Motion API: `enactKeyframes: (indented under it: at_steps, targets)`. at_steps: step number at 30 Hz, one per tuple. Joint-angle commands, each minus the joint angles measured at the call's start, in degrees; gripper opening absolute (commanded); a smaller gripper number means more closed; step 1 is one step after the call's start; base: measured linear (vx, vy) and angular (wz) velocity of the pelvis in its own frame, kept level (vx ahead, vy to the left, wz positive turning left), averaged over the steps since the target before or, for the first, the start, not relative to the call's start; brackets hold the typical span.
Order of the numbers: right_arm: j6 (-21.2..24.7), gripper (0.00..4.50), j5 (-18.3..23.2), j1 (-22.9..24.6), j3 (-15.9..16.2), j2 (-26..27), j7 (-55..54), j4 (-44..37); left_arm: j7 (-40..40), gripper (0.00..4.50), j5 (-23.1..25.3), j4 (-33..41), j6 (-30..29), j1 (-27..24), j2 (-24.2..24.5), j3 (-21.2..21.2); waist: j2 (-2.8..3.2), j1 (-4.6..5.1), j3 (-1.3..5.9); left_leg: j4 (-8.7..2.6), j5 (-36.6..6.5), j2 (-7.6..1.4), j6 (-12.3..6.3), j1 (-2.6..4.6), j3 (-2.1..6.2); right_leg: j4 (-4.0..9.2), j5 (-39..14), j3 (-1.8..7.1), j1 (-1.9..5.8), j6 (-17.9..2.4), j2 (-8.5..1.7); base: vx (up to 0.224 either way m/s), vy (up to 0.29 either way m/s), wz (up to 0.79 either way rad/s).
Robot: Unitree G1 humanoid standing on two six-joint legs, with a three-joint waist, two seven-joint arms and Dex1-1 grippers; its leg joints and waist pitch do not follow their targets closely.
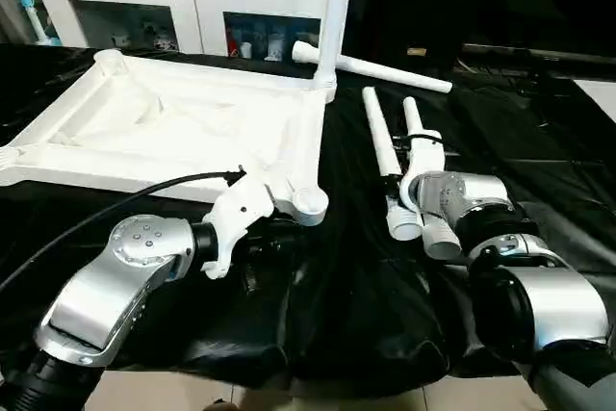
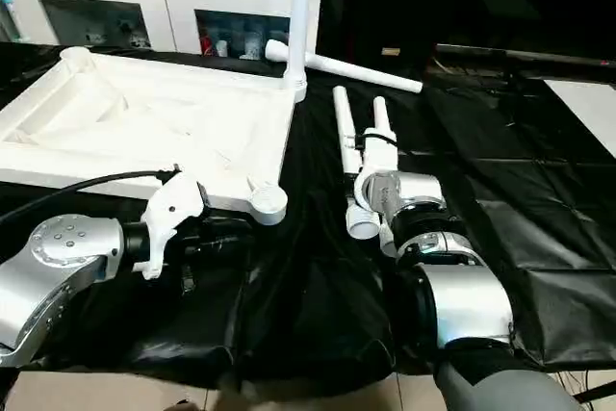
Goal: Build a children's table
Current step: Rotate table base
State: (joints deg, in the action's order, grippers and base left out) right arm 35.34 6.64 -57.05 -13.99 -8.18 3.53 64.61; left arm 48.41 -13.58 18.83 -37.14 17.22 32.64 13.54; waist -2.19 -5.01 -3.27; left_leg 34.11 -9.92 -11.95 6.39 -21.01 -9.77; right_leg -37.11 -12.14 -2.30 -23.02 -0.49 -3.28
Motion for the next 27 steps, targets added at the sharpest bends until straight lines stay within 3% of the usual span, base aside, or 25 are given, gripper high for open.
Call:
enactKeyframes:
  at_steps: [1, 10, 18, 22, 24, 27]
  targets:
    - [0.62, 2.02, 0.75, 0.67, -0.83, -0.25, -0.72, 1.76, -0.54, 1.02, 0.46, -0.21, 0.54, 1.05, -0.12, -0.75, 1.25, 0.08, 4.06, -3.53, -9.65, -0.39, 2.96, 0.53, -0.23, 3.52, -1.18, 2.06, 2.93, -10.94, -3.06, 0.000, 0.000, 0.00]
    - [-0.70, 1.81, 4.32, 0.57, -4.31, -0.07, -2.14, -2.75, -2.99, 1.02, 0.48, -2.21, 2.33, 2.53, -1.66, -2.83, 1.42, 0.01, 4.29, -3.36, -8.02, -0.31, 2.59, 0.42, -0.22, 3.28, 2.02, 2.00, 3.14, -11.30, -2.98, 0.000, 0.000, 0.00]
    - [-3.18, 1.80, 7.07, 4.39, -6.69, 1.59, -4.59, -15.42, -9.68, 1.02, 0.11, -6.08, 6.30, 4.91, -7.48, -6.87, 1.39, -0.24, 4.35, -3.23, -6.14, -0.29, 1.99, 0.44, -0.28, 3.28, 3.94, 2.13, 3.35, -10.72, -2.97, 0.000, 0.000, 0.00]
    - [-10.36, 1.80, 8.73, 8.31, -7.68, 4.01, -4.75, -26.13, -12.38, 1.34, -5.22, -7.15, 3.97, 6.61, -12.70, -10.84, 1.31, -0.30, 4.48, -3.28, -5.72, -0.21, 1.81, 0.39, -0.28, 3.31, 4.72, 2.09, 3.38, -10.31, -2.97, 0.000, 0.000, 0.00]
    - [-18.27, 1.80, 8.85, 11.62, -6.29, 5.73, -1.45, -33.31, -14.48, 1.61, -11.67, -6.79, 2.34, 7.76, -18.08, -14.60, 1.30, -0.38, 4.42, -3.12, -6.20, -0.27, 1.83, 0.24, -0.43, 3.36, 5.01, 2.26, 3.37, -10.77, -3.21, 0.000, 0.000, 0.00]
    - [-21.28, 1.80, 11.90, 16.54, -4.15, 8.79, 4.56, -45.19, -18.06, 1.73, -18.31, -7.00, 0.17, 9.46, -25.14, -17.30, 0.85, -0.37, 4.20, -3.30, -6.80, -0.21, 0.61, 0.11, -0.29, 3.64, 4.21, 2.19, 3.57, -10.34, -2.94, 0.000, 0.000, 0.00]
